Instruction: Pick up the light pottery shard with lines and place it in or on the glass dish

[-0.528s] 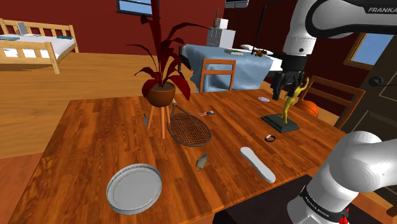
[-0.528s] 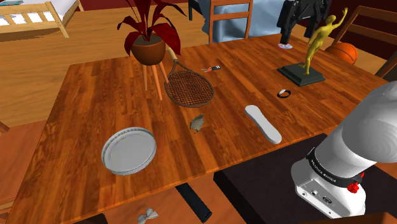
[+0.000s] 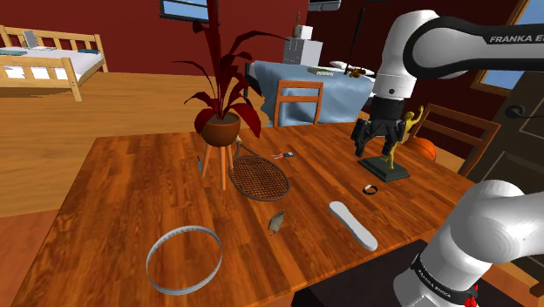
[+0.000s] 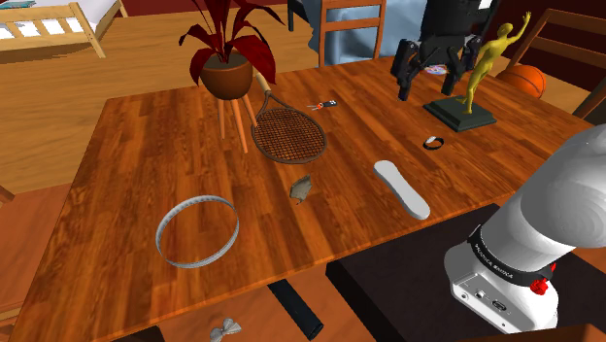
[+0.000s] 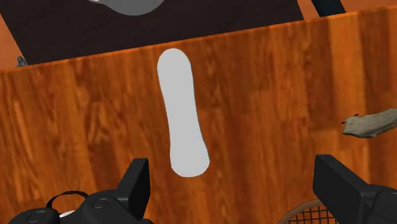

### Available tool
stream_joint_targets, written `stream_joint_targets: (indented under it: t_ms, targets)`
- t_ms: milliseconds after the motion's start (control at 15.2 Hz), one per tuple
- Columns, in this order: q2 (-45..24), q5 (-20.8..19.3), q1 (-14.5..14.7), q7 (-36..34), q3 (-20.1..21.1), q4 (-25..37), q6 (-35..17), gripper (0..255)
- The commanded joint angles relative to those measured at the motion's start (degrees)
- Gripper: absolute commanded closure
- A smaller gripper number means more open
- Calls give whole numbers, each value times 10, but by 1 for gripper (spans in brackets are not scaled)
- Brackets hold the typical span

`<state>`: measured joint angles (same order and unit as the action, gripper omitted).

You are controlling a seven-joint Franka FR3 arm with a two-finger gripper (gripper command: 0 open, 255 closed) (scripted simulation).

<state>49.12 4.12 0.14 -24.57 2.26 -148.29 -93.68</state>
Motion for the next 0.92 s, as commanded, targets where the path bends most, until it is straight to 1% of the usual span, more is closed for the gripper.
stream_joint_targets:
  t_ms: [0,396,594,858]
  targets:
    - [0,31,-1,-52,22,-26,-28,0]
    - [-40,127,4,-198,99,-76,-134,0]
    - [-80,173,7,-267,139,-87,-198,0]
    - [-154,229,7,-355,193,-85,-291,0]
